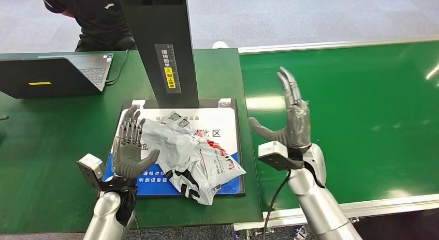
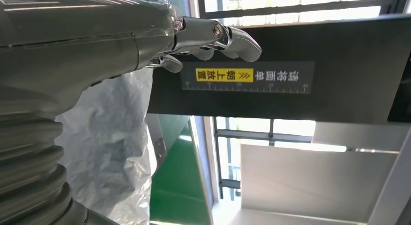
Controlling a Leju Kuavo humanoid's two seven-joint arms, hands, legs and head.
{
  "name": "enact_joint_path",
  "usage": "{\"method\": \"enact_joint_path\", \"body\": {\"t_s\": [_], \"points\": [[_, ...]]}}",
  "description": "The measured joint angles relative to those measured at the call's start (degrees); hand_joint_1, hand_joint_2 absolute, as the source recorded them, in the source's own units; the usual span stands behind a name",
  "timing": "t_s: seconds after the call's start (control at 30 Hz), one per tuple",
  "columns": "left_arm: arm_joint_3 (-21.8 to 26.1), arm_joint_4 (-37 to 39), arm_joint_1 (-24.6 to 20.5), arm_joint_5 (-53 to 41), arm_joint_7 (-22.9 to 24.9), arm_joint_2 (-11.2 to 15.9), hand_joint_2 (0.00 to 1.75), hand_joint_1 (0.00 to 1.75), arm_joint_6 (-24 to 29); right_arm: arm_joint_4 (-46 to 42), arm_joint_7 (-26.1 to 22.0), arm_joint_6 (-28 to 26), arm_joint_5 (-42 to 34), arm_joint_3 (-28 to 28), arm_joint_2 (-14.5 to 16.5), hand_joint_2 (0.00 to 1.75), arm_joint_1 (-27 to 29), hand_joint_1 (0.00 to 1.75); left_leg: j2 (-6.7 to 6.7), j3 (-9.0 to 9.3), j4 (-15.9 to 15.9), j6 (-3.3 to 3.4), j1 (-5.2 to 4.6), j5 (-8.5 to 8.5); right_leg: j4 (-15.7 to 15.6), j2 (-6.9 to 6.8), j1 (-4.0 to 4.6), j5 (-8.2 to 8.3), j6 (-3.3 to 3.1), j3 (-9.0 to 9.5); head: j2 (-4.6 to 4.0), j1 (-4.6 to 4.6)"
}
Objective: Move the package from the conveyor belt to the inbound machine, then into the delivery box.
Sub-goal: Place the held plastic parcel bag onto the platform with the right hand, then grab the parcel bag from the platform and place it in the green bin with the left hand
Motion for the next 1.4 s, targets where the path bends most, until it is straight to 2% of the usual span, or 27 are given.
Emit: {"method": "enact_joint_path", "body": {"t_s": [0.2, 0.27, 0.4, 0.53, 0.7, 0.8, 0.9, 1.03, 1.4], "points": [[-2.3, -0.1, 0.8, -4.7, 0.0, 0.7, 1.75, 0.00, -0.4, -0.7, 0.1, 5.3, -3.6, -11.7, -0.1, 1.75, 7.2, 0.00, 0.01, -0.02, 0.0, -0.01, 0.00, -0.01, 0.0, 0.01, 0.00, 0.00, 0.00, -0.02, 0.00, 0.01], [-4.4, -0.2, 0.9, -9.2, 0.0, 1.2, 1.75, 0.00, 2.7, -0.7, 0.0, 7.4, -5.6, -15.0, 0.1, 1.75, 8.6, 0.00, 0.01, -0.02, 0.0, -0.01, 0.00, -0.01, 0.0, 0.00, 0.00, 0.00, 0.00, -0.02, 0.00, 0.01], [-8.8, 0.2, 0.7, -22.2, 0.5, 1.9, 1.75, 0.00, 13.0, -0.7, -0.6, 10.0, -6.3, -20.2, 0.9, 1.75, 11.1, 0.00, 0.01, -0.02, 0.0, -0.01, 0.00, -0.01, 0.0, 0.01, -0.01, 0.00, 0.00, -0.01, 0.00, 0.01], [-11.9, 0.5, 0.4, -39.7, 6.9, 2.1, 1.75, 0.00, 23.9, -0.7, -0.9, 11.7, -5.5, -23.2, 2.2, 1.75, 13.2, 0.00, 0.02, -0.01, 0.0, -0.01, 0.00, -0.01, 0.0, 0.01, 0.00, 0.00, 0.00, -0.02, 0.00, 0.00], [-14.6, 1.3, -0.3, -55.4, 17.6, 2.1, 1.75, 0.00, 32.0, -0.7, -1.0, 13.0, -4.9, -24.6, 3.7, 1.75, 14.0, 0.00, 0.03, 0.00, 0.0, -0.02, 0.00, -0.01, 0.0, 0.02, 0.00, 0.00, -0.01, -0.02, 0.00, 0.01], [-14.5, 2.7, -1.0, -60.7, 23.6, 2.0, 1.75, 0.00, 35.0, -0.7, -0.8, 13.7, -4.1, -25.2, 4.6, 1.75, 14.3, 0.00, 0.04, 0.01, 0.0, -0.02, 0.01, -0.01, 0.0, 0.02, 0.00, 0.00, -0.01, -0.02, 0.00, 0.01], [-13.3, 4.2, -1.8, -61.7, 26.4, 2.0, 1.75, 0.00, 34.7, -0.8, -0.8, 14.1, -3.8, -25.7, 5.3, 1.75, 14.8, 0.00, 0.05, 0.02, 0.0, -0.02, 0.00, -0.01, 0.0, 0.02, 0.00, 0.00, -0.01, -0.01, 0.00, 0.01], [-10.9, 6.9, -2.9, -61.4, 29.1, 1.6, 1.75, 1.75, 31.1, -1.6, -0.7, 14.7, -3.0, -26.6, 6.3, 1.75, 15.6, 0.00, 0.05, 0.04, 0.0, -0.02, 0.00, 0.00, 0.0, 0.02, 0.00, 0.01, -0.01, 0.01, 0.00, 0.00], [-7.2, 10.9, -4.4, -58.8, 28.2, 0.6, 1.75, 1.75, 27.6, -3.9, -0.3, 15.7, -2.2, -28.5, 7.6, 1.75, 17.3, 0.00, 0.05, 0.07, 0.0, -0.02, 0.00, 0.00, 0.0, 0.03, 0.00, 0.00, -0.02, 0.04, 0.00, 0.01]]}}
